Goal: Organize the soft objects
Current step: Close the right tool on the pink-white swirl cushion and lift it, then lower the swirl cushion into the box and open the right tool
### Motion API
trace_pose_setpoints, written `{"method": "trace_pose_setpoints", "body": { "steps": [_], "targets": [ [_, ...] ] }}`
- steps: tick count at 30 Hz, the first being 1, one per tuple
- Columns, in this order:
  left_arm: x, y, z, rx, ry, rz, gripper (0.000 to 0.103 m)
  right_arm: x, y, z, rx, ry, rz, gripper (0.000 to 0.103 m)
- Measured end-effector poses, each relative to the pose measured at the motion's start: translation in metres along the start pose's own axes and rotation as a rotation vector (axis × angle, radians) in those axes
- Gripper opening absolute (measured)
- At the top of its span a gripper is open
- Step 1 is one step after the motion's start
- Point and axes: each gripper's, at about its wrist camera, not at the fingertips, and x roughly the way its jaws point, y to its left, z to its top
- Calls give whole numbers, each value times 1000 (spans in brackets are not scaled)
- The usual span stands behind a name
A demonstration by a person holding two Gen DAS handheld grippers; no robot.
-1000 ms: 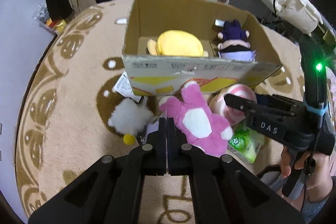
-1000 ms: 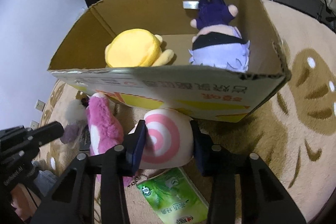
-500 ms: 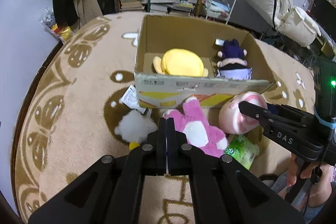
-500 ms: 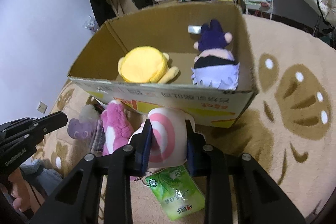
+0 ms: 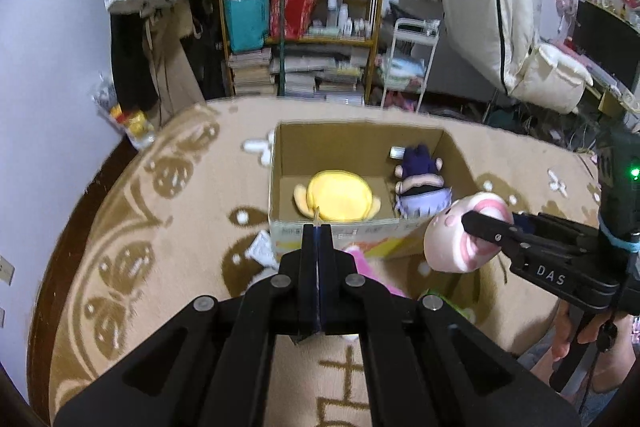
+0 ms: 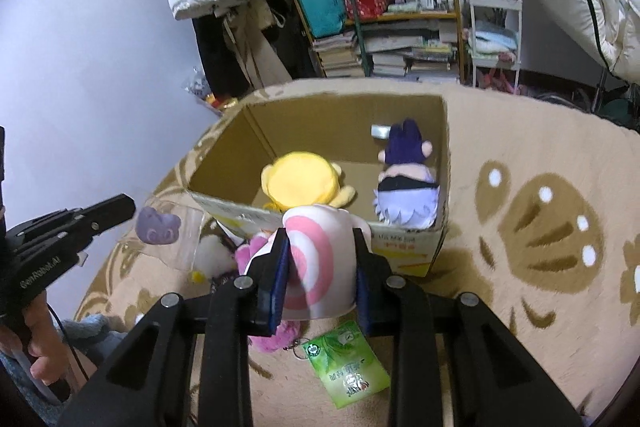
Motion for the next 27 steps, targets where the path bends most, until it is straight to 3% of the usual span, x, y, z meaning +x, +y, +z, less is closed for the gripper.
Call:
{"method": "trace_pose_setpoints", "body": {
  "steps": [6,13,20,27],
  "targets": [
    [-21,-3,17,17,-117,-3,0,-14,-2,10,2,-60,6,30],
    [-19,-2,37,4,-229,19,0,-26,-4,25,-1,-170,6,30],
    [0,-8,51,21,-255,30,0,-35,-3,39,-48,-317,-31,30],
    [29,-13,50,43,-236,48,0,-24,-8,51,-60,-345,-54,31]
  ]
}}
